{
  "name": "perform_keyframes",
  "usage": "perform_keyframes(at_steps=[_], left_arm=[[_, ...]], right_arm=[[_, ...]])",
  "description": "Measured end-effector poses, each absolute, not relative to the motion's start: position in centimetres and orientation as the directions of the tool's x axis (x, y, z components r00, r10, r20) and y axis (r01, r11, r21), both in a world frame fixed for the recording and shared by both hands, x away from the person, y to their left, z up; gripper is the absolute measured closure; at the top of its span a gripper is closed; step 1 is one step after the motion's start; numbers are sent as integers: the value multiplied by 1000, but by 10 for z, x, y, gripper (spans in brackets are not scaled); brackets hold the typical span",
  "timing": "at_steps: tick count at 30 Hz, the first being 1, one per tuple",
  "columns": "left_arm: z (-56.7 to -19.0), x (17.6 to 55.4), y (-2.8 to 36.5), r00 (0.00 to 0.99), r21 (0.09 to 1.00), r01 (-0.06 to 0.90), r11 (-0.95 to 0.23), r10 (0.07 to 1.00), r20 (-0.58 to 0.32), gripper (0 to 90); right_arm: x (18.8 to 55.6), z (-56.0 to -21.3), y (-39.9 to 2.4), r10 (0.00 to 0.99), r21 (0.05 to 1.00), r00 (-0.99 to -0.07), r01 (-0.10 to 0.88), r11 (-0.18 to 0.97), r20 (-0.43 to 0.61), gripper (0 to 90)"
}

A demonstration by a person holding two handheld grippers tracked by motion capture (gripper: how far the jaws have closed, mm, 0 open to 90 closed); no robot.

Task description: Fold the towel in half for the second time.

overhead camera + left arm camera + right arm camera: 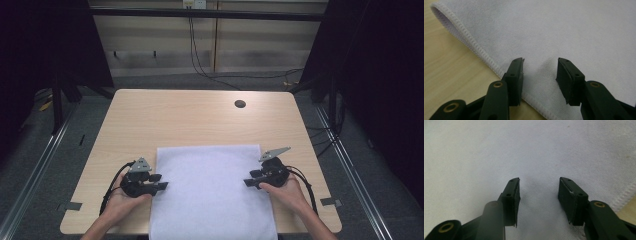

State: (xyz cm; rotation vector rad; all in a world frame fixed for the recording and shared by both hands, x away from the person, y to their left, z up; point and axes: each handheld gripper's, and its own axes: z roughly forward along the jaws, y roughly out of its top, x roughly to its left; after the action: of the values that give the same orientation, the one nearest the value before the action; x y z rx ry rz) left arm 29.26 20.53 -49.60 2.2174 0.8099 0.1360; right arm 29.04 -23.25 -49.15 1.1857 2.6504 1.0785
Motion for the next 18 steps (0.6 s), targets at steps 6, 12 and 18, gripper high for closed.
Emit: perform_keyframes(at_steps=[6, 12, 18], left_arm=[[-495, 279, 213, 787, 682, 549, -484, 575, -226, 562], [-482, 288, 219, 770, 707, 548, -447, 599, -219, 546], [-469, 318, 222, 735, 748, 533, -395, 655, -178, 536]], right_arm=[[276, -489, -231, 658, 590, -716, 643, 488, 235, 527], [276, -486, -235, 664, 617, -709, 638, 461, 237, 535], [304, -463, -262, 727, 703, -661, 607, 371, 187, 567]])
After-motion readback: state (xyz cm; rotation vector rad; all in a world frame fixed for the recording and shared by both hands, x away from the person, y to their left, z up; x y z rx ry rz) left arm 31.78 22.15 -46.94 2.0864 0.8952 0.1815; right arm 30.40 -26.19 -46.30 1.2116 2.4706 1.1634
